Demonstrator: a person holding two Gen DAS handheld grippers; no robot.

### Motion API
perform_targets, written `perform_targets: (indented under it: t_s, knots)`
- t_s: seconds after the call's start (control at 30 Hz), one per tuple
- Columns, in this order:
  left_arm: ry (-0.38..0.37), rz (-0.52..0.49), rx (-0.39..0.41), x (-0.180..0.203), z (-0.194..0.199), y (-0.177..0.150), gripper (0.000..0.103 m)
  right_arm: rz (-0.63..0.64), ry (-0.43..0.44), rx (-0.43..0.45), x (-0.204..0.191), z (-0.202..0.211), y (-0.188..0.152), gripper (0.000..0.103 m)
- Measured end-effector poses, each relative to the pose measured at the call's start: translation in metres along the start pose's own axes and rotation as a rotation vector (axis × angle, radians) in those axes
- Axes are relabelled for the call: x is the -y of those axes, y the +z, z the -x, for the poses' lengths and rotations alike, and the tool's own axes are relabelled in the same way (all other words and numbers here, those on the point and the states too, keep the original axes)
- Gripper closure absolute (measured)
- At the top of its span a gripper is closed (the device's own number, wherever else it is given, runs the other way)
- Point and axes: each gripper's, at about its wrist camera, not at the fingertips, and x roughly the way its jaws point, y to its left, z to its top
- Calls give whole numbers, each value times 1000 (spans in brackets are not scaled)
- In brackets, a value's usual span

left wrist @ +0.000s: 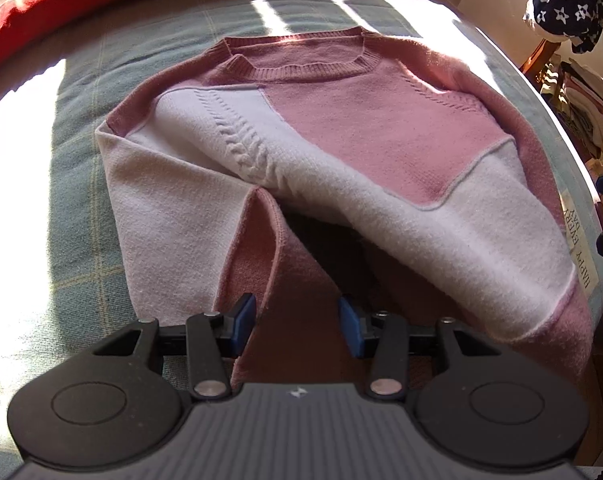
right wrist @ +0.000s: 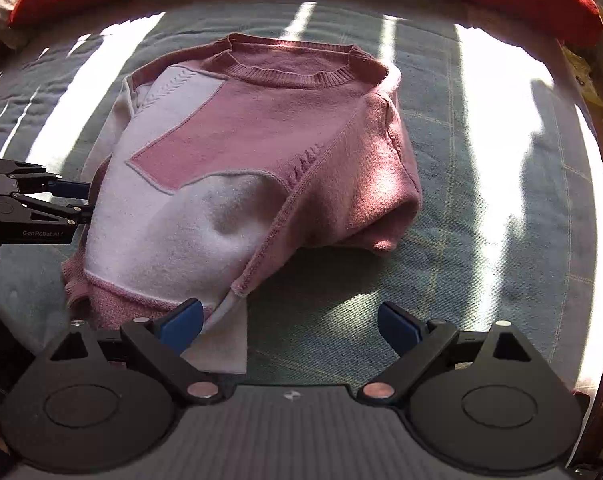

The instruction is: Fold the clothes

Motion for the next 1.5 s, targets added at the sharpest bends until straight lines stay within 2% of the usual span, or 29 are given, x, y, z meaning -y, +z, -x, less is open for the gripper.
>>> perform_targets:
  t_s: [0.1, 0.17, 0.23, 0.3, 0.4, 0.5, 0.57, 0.67, 0.73, 0.8, 0.97, 1.3, 1.47, 1.5]
  knots:
    - [-32, -5, -16, 0, -7, 4, 58, 24, 25, 15, 1, 3, -1, 7]
    - [-26, -8, -33, 0, -11, 6, 62, 32, 31, 18, 2, 4, -1, 7]
    - [-41, -13, -39, 2, -11, 5, 88, 36, 37, 21, 3, 4, -3, 7]
    - [-50, -20, -29, 5, -7, 4, 91, 36, 44, 15, 4, 4, -4, 7]
    - [-80, -23, -16, 5, -2, 2, 92, 41, 34, 15, 2, 4, -5, 7]
    - [-93, -22, 14, -3, -4, 2, 85, 27, 26, 25, -1, 5, -2, 7]
    - [-132, 11, 7, -11, -11, 4, 82, 14, 22, 27, -4, 6, 1, 7]
    - [-178, 35, -2, -19, -15, 8, 89, 3, 18, 29, -13, 8, 6, 7]
    - [-172, 21, -5, -22, -10, 8, 94, 6, 1, 32, -20, 11, 7, 7]
    - [-150, 4, 10, -27, 1, 6, 94, 6, -10, 32, -25, 13, 9, 7]
    - [-67, 51, 15, -62, 32, 8, 95, -2, -42, 44, -37, 19, 18, 7]
    - [202, 81, 4, -157, 75, 12, 95, 32, -92, 79, -63, 27, 44, 7]
    - [294, 97, -24, -198, 80, 14, 95, 37, -124, 79, -71, 29, 50, 7]
    - [311, 100, -33, -204, 79, 15, 102, 37, -127, 77, -72, 29, 51, 7]
